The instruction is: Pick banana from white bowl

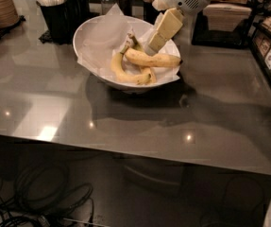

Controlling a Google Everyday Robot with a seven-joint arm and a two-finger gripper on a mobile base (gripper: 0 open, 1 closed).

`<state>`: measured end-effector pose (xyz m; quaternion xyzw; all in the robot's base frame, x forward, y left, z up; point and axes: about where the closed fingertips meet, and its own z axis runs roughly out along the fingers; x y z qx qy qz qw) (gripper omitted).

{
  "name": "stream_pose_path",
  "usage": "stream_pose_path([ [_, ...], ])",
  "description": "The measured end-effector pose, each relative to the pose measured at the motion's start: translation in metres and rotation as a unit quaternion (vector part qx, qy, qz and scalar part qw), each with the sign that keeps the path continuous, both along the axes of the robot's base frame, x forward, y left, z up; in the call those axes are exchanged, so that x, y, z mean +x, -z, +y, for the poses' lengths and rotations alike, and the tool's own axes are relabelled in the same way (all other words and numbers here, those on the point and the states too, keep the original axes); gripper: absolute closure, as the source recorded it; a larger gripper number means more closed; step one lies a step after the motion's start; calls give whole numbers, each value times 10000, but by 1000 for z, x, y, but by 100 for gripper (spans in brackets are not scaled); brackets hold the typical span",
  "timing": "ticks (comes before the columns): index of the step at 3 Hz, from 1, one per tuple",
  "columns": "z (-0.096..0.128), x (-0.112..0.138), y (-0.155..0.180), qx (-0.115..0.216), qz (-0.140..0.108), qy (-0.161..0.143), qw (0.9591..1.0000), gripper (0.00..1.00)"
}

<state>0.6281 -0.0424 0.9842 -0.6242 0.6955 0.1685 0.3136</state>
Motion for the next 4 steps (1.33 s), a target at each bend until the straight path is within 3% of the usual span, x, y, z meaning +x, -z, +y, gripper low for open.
stream_pose_path([
  [1,-9,5,15,-64,-140,410,9990,0],
  [2,-8,26,38,-68,-399,646,9971,0],
  [3,-1,42,59,-110,-543,642,9964,0],
  [4,0,43,59,-103,-558,649,9963,18],
])
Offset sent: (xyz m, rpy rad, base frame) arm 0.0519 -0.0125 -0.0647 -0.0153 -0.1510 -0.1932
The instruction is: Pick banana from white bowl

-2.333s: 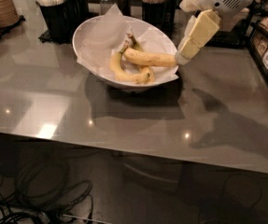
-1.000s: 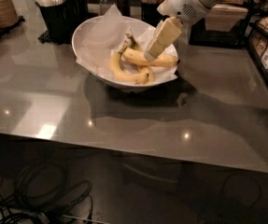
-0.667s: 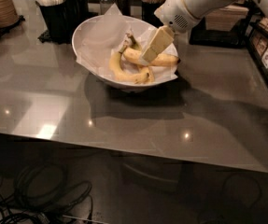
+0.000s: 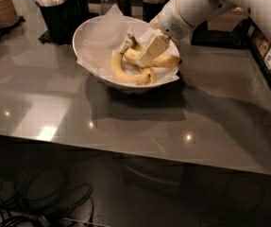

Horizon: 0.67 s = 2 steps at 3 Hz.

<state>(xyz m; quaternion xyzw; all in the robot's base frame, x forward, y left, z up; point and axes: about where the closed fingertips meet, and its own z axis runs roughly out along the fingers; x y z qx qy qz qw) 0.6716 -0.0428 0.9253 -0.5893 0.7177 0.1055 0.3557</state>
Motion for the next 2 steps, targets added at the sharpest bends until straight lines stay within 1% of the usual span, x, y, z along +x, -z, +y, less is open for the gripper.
stream_pose_path([
  [1,0,0,0,-1,1,0,10000,42],
  [2,0,-1,3,-25,38,0,10000,53],
])
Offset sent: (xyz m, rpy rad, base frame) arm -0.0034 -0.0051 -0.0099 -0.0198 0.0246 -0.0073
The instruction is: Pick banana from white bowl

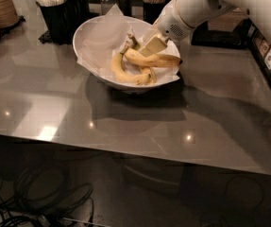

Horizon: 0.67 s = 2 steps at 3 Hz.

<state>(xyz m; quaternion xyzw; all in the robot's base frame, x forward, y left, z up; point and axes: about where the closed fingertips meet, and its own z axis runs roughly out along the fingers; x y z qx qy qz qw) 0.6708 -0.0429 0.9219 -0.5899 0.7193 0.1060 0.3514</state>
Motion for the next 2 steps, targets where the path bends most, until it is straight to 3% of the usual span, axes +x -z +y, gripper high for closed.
stream_pose_path([
  [1,-5,-3,11,-79,155,39,9998,38],
  [2,-8,-4,17,-120,257,29,9996,31],
])
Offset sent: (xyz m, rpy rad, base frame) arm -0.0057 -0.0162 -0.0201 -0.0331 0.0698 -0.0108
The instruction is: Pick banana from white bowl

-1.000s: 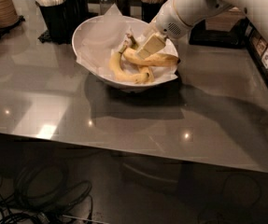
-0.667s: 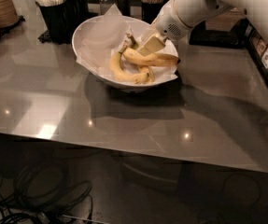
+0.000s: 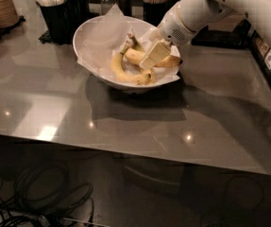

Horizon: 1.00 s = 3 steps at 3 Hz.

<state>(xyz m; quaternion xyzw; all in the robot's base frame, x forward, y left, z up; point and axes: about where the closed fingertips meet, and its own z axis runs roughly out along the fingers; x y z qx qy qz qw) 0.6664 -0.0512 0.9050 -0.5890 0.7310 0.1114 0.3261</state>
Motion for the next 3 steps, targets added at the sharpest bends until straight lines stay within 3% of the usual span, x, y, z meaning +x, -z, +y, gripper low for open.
stream_pose_path([
  [1,-2,1,2,-14,26,5,10000,43],
  [2,-6,5,5,-56,37,17,10000,44],
  [3,-6,8,9,-59,80,-5,10000,38],
])
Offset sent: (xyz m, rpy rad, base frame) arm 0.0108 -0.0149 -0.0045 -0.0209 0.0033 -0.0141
